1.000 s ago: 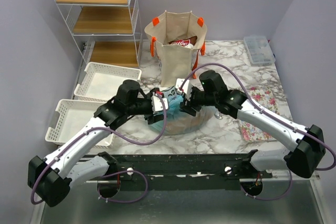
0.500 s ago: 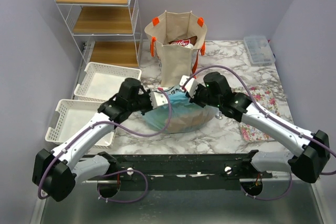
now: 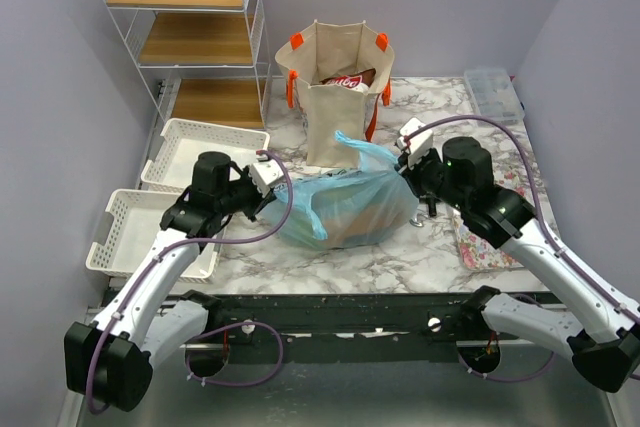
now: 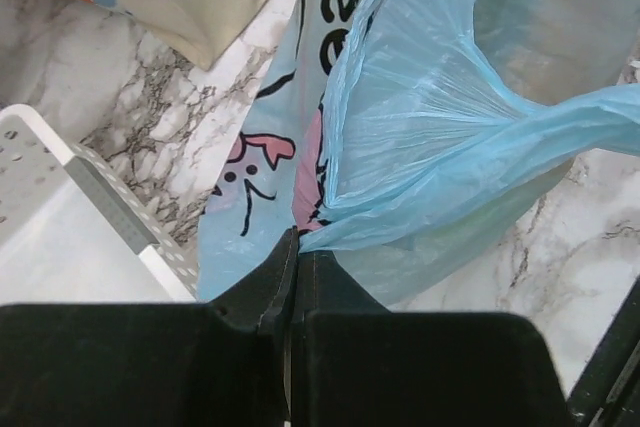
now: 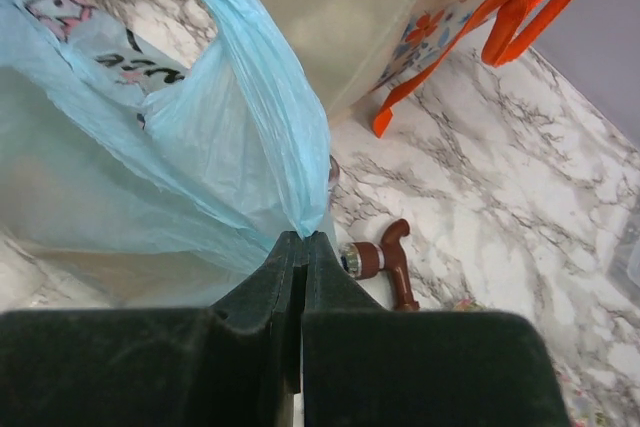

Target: Untie the knot of the grocery bags and take out the mixed food

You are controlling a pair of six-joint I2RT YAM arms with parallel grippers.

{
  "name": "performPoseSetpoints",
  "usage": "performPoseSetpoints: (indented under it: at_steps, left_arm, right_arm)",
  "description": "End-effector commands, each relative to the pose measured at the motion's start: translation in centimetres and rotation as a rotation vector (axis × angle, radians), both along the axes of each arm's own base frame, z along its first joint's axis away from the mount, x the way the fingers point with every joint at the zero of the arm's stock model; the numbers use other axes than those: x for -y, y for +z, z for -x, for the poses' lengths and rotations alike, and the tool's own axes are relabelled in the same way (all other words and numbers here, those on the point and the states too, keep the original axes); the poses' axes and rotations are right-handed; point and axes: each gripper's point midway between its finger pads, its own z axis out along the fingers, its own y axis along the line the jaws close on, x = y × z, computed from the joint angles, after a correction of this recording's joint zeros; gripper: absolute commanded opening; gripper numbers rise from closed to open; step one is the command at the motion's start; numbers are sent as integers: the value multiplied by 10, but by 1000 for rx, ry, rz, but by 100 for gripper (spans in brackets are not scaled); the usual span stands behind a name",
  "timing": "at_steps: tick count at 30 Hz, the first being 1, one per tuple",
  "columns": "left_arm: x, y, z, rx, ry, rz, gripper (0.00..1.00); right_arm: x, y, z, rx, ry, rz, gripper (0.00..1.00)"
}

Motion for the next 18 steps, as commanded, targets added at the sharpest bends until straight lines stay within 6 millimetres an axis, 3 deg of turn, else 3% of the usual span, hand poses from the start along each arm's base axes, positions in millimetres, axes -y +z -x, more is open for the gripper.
performPoseSetpoints:
  at_steps: [1, 4, 6, 10, 12, 18]
  left_arm:
    - [10, 9, 23, -66, -74, 72, 0]
    - [30, 48, 33, -44, -187, 144, 44]
    - [42, 77, 31, -27, -218, 177, 59]
    - [70, 124, 20, -5, -238, 248, 70]
    - [87, 134, 17, -3, -267, 272, 74]
    - [135, 127, 0, -117, -296, 384, 88]
  right_arm:
    - [-13, 27, 6, 22, 14, -185, 1]
    - [-34, 42, 12, 42, 125, -254, 1]
    - [-46, 43, 16, 40, 197, -263, 1]
    - [-57, 41, 16, 28, 258, -251, 1]
    - [-59, 44, 14, 36, 266, -250, 1]
    - [-58, 53, 14, 55, 255, -272, 1]
